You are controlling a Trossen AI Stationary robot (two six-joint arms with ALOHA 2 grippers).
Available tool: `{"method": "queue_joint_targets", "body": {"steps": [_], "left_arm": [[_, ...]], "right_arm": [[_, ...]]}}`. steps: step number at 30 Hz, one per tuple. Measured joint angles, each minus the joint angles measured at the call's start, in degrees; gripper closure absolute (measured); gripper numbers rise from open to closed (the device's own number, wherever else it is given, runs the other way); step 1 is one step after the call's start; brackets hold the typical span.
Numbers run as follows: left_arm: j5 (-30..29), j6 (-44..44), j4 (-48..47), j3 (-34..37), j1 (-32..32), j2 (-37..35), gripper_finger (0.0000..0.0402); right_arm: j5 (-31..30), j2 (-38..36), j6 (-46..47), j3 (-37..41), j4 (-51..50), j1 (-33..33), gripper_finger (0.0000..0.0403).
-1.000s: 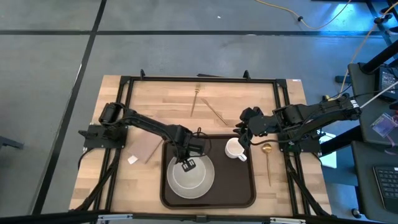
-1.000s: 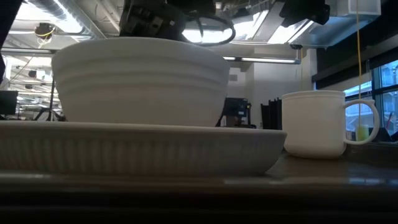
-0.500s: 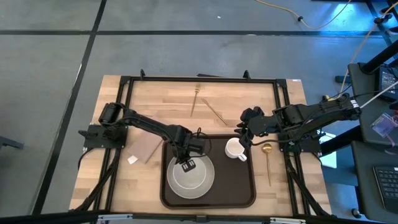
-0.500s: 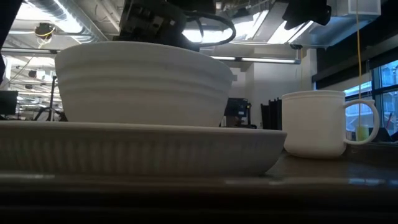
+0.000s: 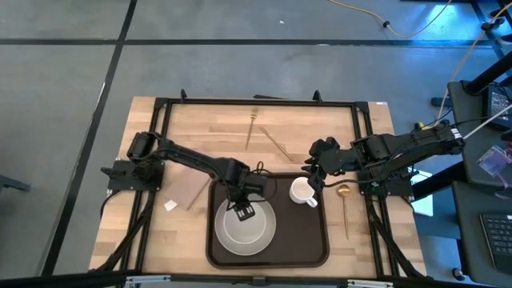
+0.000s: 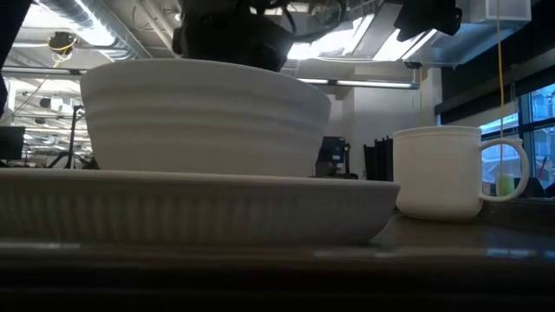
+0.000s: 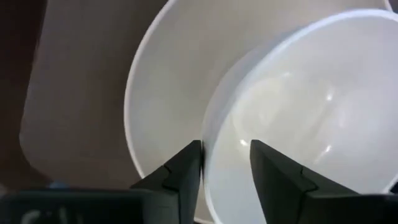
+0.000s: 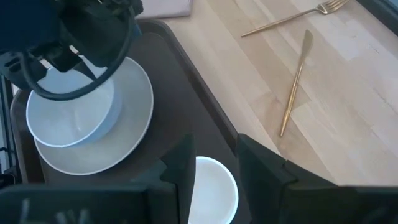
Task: Set up tray
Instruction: Put the white bowl on the gray plate on the black serving tray, then put the brown napkin on the black serving tray to the right of the gray plate
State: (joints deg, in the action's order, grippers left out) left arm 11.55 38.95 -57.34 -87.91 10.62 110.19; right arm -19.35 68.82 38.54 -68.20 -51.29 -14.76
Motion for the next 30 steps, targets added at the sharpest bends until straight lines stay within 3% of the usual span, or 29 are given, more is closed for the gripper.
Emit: {"method": "queue_joint_targets", "body": {"steps": [9,13,15,19,23,27,30], "left_arm": [[-7.39,-3.83,-21.03,-10.67,-3.01,-0.02,0.0261],[-16.18,-5.65,-32.3,-16.93,-3.59,-1.79,0.0261],[-21.21,-5.91,-32.63,-17.97,-3.61,-3.98,0.0261],[-25.28,-11.24,-32.88,-16.97,-3.51,-10.38,0.0261],[-25.61,-16.52,-32.68,-13.04,-3.11,-16.44,0.026],[-28.53,-26.62,-32.61,-6.39,-2.41,-21.93,0.026],[-29.01,-25.29,-32.5,-0.38,-2.38,-25.28,0.026]], "right_arm": [[0.03,0.02,-0.02,0.02,-0.02,0.0,0.0286],[0.04,0.04,0.0,0.0,-0.07,0.0,0.0286],[0.08,0.04,0.17,0.0,-0.33,0.0,0.0286],[1.16,0.04,1.39,0.01,-0.68,0.02,0.0286],[1.62,0.04,1.66,0.0,-1.11,-0.02,0.0286],[1.56,0.04,1.66,0.0,-1.11,-0.02,0.0286],[1.26,0.04,1.68,0.0,-1.11,-0.02,0.0286]]}}
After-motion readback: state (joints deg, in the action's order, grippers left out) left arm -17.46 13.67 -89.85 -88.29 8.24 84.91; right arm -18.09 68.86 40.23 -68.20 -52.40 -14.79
